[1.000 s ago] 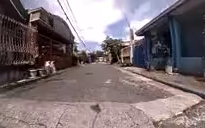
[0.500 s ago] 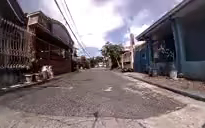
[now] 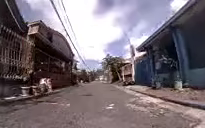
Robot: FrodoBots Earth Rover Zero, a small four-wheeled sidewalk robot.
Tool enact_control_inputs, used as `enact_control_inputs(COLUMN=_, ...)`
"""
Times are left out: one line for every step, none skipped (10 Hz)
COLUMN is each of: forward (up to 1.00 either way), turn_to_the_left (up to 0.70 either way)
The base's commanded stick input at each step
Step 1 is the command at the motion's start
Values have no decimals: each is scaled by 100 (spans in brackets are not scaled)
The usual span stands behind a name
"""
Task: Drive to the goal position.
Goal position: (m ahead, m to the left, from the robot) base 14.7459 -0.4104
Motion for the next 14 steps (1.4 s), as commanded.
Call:
enact_control_inputs(forward=70, turn_to_the_left=0)
enact_control_inputs(forward=70, turn_to_the_left=0)
enact_control_inputs(forward=70, turn_to_the_left=0)
enact_control_inputs(forward=70, turn_to_the_left=0)
enact_control_inputs(forward=70, turn_to_the_left=0)
enact_control_inputs(forward=70, turn_to_the_left=0)
enact_control_inputs(forward=70, turn_to_the_left=0)
enact_control_inputs(forward=70, turn_to_the_left=0)
enact_control_inputs(forward=70, turn_to_the_left=0)
enact_control_inputs(forward=70, turn_to_the_left=0)
enact_control_inputs(forward=70, turn_to_the_left=0)
enact_control_inputs(forward=70, turn_to_the_left=0)
enact_control_inputs(forward=70, turn_to_the_left=0)
enact_control_inputs(forward=70, turn_to_the_left=0)
